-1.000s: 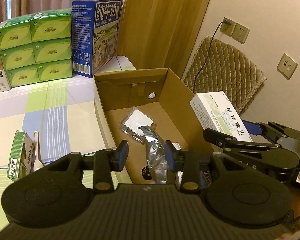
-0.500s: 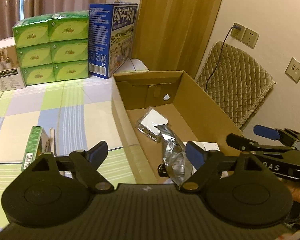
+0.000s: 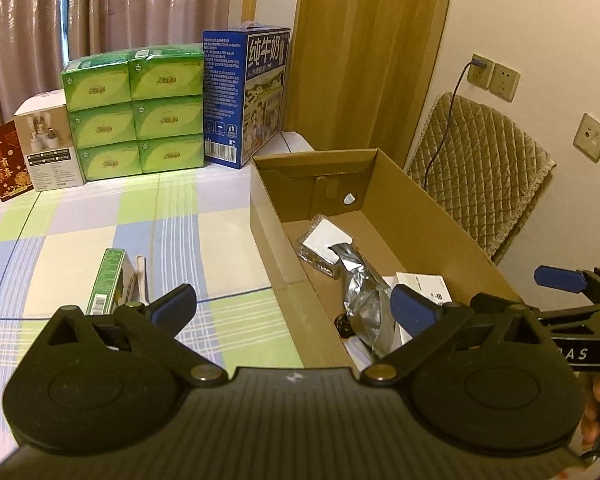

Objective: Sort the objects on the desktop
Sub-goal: 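Open the left tool to drop the foil packet while the right tool releases the tablet box, then move both tools back from the cardboard box to the green box and spoon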

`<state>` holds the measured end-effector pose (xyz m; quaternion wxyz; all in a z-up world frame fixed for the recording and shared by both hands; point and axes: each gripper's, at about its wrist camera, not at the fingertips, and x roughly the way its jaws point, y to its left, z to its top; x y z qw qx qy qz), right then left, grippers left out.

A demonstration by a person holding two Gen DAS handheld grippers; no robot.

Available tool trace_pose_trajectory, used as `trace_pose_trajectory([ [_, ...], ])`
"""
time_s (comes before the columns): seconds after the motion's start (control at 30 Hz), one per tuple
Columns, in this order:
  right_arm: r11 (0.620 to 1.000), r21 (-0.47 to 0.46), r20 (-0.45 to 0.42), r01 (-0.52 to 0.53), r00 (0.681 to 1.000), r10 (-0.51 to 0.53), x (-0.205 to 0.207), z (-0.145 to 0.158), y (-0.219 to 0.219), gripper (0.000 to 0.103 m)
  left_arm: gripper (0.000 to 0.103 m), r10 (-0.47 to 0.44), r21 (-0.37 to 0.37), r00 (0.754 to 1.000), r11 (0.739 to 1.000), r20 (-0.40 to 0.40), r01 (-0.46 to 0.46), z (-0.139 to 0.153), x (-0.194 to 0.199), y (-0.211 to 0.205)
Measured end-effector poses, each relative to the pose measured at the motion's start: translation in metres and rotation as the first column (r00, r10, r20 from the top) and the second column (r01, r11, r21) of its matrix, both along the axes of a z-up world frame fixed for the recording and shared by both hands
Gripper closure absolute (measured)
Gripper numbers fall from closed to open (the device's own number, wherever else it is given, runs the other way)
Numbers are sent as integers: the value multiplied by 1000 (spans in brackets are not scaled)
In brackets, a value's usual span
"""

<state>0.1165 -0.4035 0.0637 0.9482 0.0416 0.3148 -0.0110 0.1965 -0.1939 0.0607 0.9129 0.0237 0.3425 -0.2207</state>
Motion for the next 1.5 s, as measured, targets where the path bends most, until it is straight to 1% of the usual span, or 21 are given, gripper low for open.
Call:
trace_pose_trajectory([
  [0.13, 1000, 7, -10, -3, 1000, 3, -13, 4, 9, 2, 1, 10, -6, 1000, 1000, 0, -10, 2, -14, 8],
  [0.37, 1000, -6, -20, -14, 1000, 14, -36, 10, 27, 2, 1, 36, -15, 999, 999, -5, -36, 3, -39, 29],
  [0.63, 998, -10, -9, -64, 998, 64, -51, 17, 55, 2, 1, 70, -22, 998, 997, -9, -70, 6, -60, 57],
  [1.07, 989, -9, -16, -151, 989, 150, -54, 16, 100, 2, 1, 143, -24, 989, 989, -28, -144, 1, -79, 104],
  [1.5, 977, -7, -32, -215, 976, 214, -46, 9, 135, 2, 1, 211, -25, 976, 977, -48, -212, -8, -80, 146],
])
